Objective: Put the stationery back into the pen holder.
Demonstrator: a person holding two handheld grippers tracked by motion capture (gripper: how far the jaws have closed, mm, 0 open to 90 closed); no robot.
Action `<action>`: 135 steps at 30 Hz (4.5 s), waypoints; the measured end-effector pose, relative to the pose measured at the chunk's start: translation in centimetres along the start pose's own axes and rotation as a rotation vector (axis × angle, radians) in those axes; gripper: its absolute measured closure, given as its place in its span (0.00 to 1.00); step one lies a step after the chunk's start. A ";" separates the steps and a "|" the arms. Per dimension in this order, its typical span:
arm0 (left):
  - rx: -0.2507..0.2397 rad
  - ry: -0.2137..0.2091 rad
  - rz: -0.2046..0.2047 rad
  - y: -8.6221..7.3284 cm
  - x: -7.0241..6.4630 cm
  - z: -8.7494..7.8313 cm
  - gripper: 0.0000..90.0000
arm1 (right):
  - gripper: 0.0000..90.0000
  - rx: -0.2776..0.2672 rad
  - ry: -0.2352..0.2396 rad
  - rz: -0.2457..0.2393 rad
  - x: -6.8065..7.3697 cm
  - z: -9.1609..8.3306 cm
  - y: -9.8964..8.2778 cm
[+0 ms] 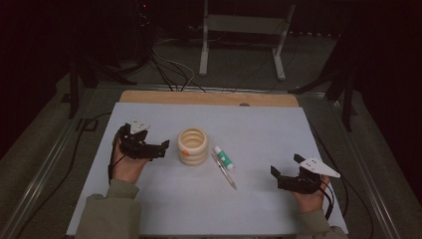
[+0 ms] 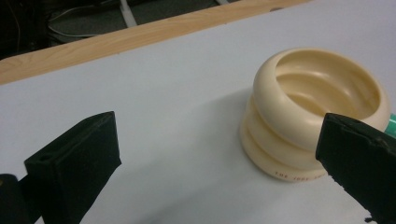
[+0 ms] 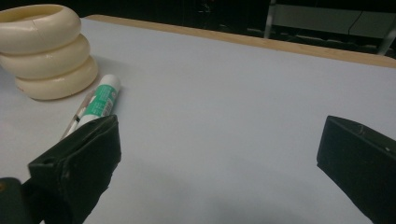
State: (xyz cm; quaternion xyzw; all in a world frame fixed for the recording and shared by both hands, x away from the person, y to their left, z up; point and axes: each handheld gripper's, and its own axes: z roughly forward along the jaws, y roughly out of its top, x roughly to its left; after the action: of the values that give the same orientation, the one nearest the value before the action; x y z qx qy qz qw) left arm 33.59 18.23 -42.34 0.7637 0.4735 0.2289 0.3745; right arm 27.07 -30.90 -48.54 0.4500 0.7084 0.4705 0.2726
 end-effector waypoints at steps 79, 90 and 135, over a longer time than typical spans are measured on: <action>0.610 -0.015 -0.009 -6.5 3.3 2.1 0.60 | 0.00 0.007 0.011 0.024 0.0 0.0 -0.1; 0.638 -0.019 0.007 -6.4 3.5 2.3 0.88 | 0.00 0.011 0.011 0.024 -0.1 0.0 -0.1; 0.222 -0.091 0.029 -1.6 1.0 0.8 0.88 | 0.00 0.010 0.009 0.022 -0.1 0.0 -0.1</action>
State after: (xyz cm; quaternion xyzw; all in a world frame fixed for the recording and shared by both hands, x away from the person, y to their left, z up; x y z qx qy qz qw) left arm 33.71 19.27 -44.10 0.8168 0.4674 0.1452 0.3053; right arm 27.06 -31.01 -48.63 0.4571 0.7070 0.4718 0.2619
